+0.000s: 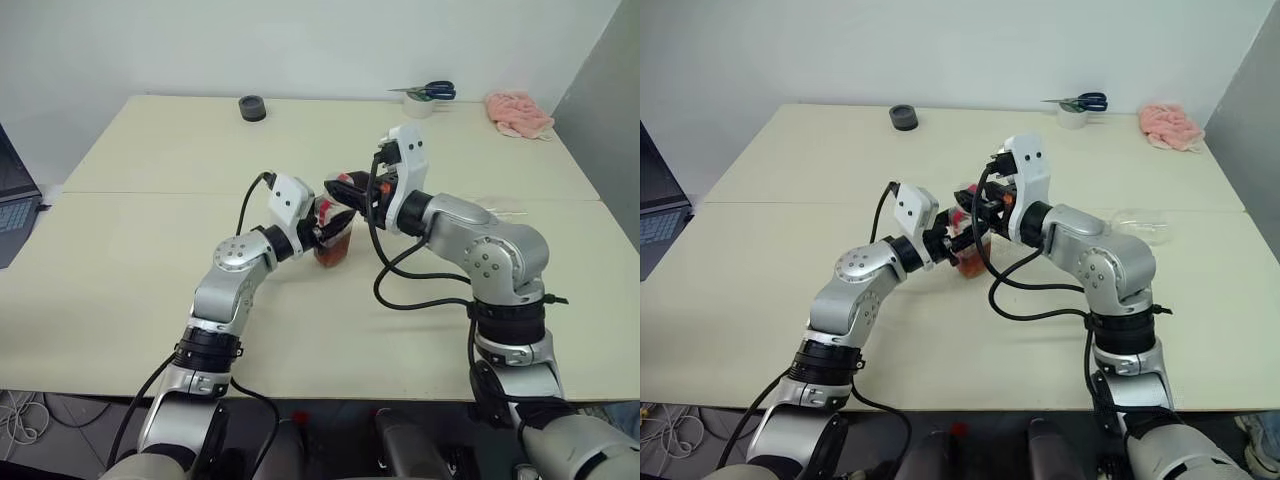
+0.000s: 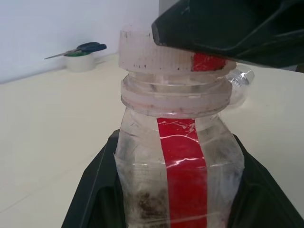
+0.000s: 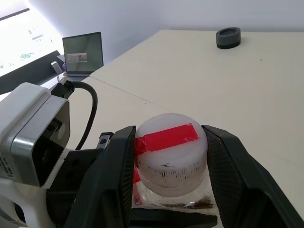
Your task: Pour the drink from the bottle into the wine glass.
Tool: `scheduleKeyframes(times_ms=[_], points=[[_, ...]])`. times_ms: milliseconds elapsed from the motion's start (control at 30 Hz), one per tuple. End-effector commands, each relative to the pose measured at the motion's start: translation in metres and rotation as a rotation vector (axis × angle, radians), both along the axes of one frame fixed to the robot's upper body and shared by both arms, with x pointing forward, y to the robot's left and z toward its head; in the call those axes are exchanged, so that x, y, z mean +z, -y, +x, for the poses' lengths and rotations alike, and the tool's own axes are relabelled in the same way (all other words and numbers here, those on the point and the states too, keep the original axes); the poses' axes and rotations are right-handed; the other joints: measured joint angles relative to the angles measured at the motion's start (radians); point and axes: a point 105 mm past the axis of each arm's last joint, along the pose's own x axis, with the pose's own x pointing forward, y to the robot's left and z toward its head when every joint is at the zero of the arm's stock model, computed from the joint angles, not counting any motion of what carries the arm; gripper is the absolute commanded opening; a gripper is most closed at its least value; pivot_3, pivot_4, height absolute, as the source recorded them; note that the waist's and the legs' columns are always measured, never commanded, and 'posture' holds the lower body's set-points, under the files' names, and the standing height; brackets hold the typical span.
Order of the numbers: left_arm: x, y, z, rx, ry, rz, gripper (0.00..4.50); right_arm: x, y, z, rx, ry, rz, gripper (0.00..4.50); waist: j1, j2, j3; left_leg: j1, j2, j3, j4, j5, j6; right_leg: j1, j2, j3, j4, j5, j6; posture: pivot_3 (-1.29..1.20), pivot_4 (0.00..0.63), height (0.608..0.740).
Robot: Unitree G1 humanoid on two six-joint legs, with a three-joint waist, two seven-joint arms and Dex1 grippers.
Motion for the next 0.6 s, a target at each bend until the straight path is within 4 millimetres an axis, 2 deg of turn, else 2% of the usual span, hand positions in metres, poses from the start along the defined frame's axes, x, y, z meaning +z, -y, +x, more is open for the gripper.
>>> scheduleKeyframes(times_ms=[33,233,333,367,467,600], points=[[0.016,0.001,-0.003,-0.015,0.061,-0.013,1.90,0.050,0.017,-0.005,-0.016,0.162,0.084,1.82,0.000,0.000,0.000,0.000,0.000,0.000,0.000,0.000,0.000,0.000,0.000,0.000,0.000,0.000,0.000,0.00,0.150,0.740],[0.015,0.004,-0.003,-0.029,0.056,-0.009,1.89,0.066,0.030,-0.013,0.000,0.204,0.150,1.73,0.000,0.000,0.000,0.000,0.000,0.000,0.000,0.000,0.000,0.000,0.000,0.000,-0.001,0.000,0.000,0.00,0.150,0.740],[0.016,0.006,-0.002,-0.039,0.058,-0.010,1.89,0.063,0.040,-0.010,-0.047,0.194,0.157,1.73,-0.001,0.000,0.000,0.000,0.000,0.000,-0.001,0.000,0.000,0.000,0.000,0.001,0.000,0.000,0.000,0.00,0.150,0.740],[0.016,0.007,-0.003,-0.041,0.061,-0.011,1.89,0.058,0.047,-0.006,-0.091,0.179,0.151,1.72,-0.001,0.000,0.000,0.000,0.000,0.000,-0.001,0.000,0.000,0.000,0.000,0.000,0.000,0.000,0.000,0.00,0.150,0.740],[0.018,0.006,-0.003,-0.039,0.069,-0.019,1.89,0.023,0.088,0.008,-0.313,0.130,0.056,1.72,0.004,-0.001,-0.001,0.000,0.000,0.000,0.000,0.000,0.000,0.000,0.000,0.000,0.000,0.000,0.000,0.00,0.150,0.740],[0.022,0.008,-0.004,-0.052,0.079,-0.028,1.89,-0.028,0.142,0.002,-0.540,0.061,0.004,1.72,0.015,-0.001,-0.001,-0.001,-0.002,0.001,0.000,0.000,0.000,0.001,-0.003,0.000,-0.002,-0.001,0.001,0.00,0.150,0.740]])
